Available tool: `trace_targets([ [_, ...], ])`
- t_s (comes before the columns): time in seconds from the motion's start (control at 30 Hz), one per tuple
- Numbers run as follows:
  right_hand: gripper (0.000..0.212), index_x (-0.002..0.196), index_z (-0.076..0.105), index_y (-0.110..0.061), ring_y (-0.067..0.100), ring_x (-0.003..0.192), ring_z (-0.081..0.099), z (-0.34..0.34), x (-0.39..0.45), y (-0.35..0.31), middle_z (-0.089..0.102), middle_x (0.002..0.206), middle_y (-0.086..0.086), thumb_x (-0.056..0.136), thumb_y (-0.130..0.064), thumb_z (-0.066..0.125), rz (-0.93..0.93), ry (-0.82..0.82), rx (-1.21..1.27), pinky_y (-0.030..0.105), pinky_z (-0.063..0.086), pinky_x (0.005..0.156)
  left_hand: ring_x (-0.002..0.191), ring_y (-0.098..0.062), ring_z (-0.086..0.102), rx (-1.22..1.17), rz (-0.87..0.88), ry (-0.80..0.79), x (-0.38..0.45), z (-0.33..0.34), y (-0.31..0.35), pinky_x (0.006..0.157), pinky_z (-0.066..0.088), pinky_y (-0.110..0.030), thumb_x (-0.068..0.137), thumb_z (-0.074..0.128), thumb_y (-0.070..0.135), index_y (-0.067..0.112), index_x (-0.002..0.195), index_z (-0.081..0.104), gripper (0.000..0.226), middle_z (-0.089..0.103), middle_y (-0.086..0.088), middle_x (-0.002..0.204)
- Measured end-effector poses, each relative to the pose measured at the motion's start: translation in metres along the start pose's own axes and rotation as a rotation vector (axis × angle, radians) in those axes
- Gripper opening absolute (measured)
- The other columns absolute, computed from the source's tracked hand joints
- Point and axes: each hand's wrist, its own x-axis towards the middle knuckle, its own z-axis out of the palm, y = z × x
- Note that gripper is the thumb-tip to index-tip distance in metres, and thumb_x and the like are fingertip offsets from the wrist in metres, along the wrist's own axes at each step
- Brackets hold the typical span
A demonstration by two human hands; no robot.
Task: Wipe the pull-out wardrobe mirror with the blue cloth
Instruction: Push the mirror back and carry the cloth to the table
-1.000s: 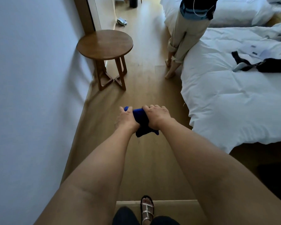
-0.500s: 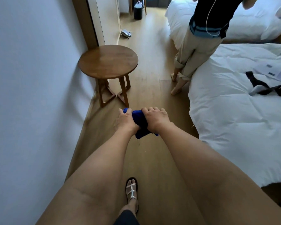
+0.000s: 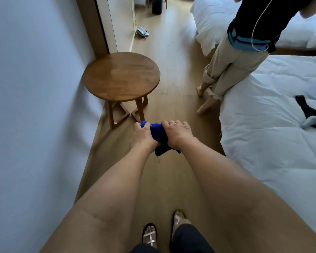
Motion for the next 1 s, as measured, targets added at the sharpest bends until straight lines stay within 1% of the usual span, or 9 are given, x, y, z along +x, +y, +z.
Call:
trace_targets([
  [0.13,0.055,0.133,0.038,-0.019,0.026,0.113,0.05,-0.009,0.05,0.019,0.054,0.122,0.007,0.083,-0.023,0.061,-0.01,-0.007,0.006,0.041,0.037,0.097,0.09,-0.022,0.053,-0.004,-0.018,-0.016,0.05,-0.004,0.016,0.076,0.052,-0.036,0.069,0.077,0.031,0.022,0.119,0.045,0.06,0.033,-0.006,0.128],
  [0.3,0.051,0.13,0.04,-0.019,0.026,0.113,0.051,-0.028,0.128,0.056,0.054,0.122,0.007,0.084,-0.025,0.061,-0.059,-0.002,-0.017,0.041,0.037,0.096,0.095,-0.024,0.055,0.002,-0.06,-0.002,0.123,-0.011,0.046,0.079,0.052,-0.038,0.07,0.076,0.033,0.022,0.122,0.043,0.062,0.033,-0.006,0.127],
  [0.43,0.049,0.129,0.039,-0.019,0.026,0.114,0.05,-0.048,0.198,0.09,0.053,0.122,0.006,0.084,-0.026,0.059,-0.111,0.018,-0.059,0.04,0.036,0.095,0.093,-0.023,0.053,-0.009,-0.097,0.047,0.187,-0.02,0.077,0.071,0.044,-0.034,0.069,0.076,0.036,0.021,0.12,0.044,0.062,0.034,-0.005,0.124],
  [0.5,0.049,0.128,0.038,-0.019,0.026,0.115,0.049,-0.058,0.23,0.108,0.053,0.123,0.006,0.084,-0.026,0.058,-0.135,0.012,-0.076,0.039,0.035,0.096,0.089,-0.023,0.053,-0.027,-0.124,0.048,0.218,-0.024,0.094,0.069,0.046,-0.035,0.068,0.076,0.034,0.02,0.116,0.045,0.059,0.034,-0.004,0.124],
  [0.6,0.049,0.128,0.038,-0.018,0.026,0.116,0.048,-0.067,0.272,0.13,0.052,0.124,0.007,0.084,-0.024,0.058,-0.171,-0.006,-0.089,0.039,0.035,0.096,0.095,-0.025,0.055,-0.038,-0.137,0.05,0.26,-0.025,0.114,0.077,0.05,-0.038,0.066,0.077,0.03,0.017,0.114,0.046,0.059,0.032,-0.003,0.134],
  [0.67,0.049,0.127,0.038,-0.018,0.026,0.116,0.048,-0.072,0.299,0.143,0.052,0.124,0.007,0.083,-0.023,0.058,-0.197,-0.008,-0.103,0.039,0.035,0.095,0.11,-0.025,0.052,-0.027,-0.148,0.056,0.285,-0.024,0.125,0.081,0.047,-0.036,0.067,0.077,0.03,0.017,0.12,0.045,0.064,0.019,-0.001,0.151],
  [0.73,0.049,0.126,0.039,-0.017,0.027,0.115,0.048,-0.077,0.32,0.152,0.052,0.122,0.007,0.082,-0.023,0.059,-0.218,-0.009,-0.113,0.039,0.036,0.094,0.117,-0.025,0.05,-0.043,-0.163,0.063,0.305,-0.024,0.131,0.076,0.043,-0.033,0.068,0.077,0.03,0.017,0.122,0.045,0.065,0.008,0.003,0.157],
  [0.87,0.053,0.126,0.04,-0.016,0.028,0.115,0.048,-0.081,0.362,0.161,0.052,0.122,0.008,0.079,-0.02,0.062,-0.272,-0.037,-0.117,0.04,0.035,0.095,0.117,-0.023,0.051,-0.039,-0.227,0.065,0.342,-0.025,0.135,0.068,0.038,-0.032,0.069,0.076,0.033,0.02,0.12,0.045,0.062,0.008,0.01,0.158],
  [1.0,0.053,0.13,0.038,-0.018,0.027,0.116,0.048,-0.082,0.408,0.153,0.052,0.123,0.007,0.082,-0.023,0.059,-0.35,-0.029,-0.154,0.039,0.035,0.096,0.113,-0.022,0.054,-0.06,-0.284,0.091,0.377,-0.032,0.125,0.067,0.039,-0.032,0.07,0.075,0.034,0.019,0.116,0.046,0.056,0.008,0.012,0.158],
])
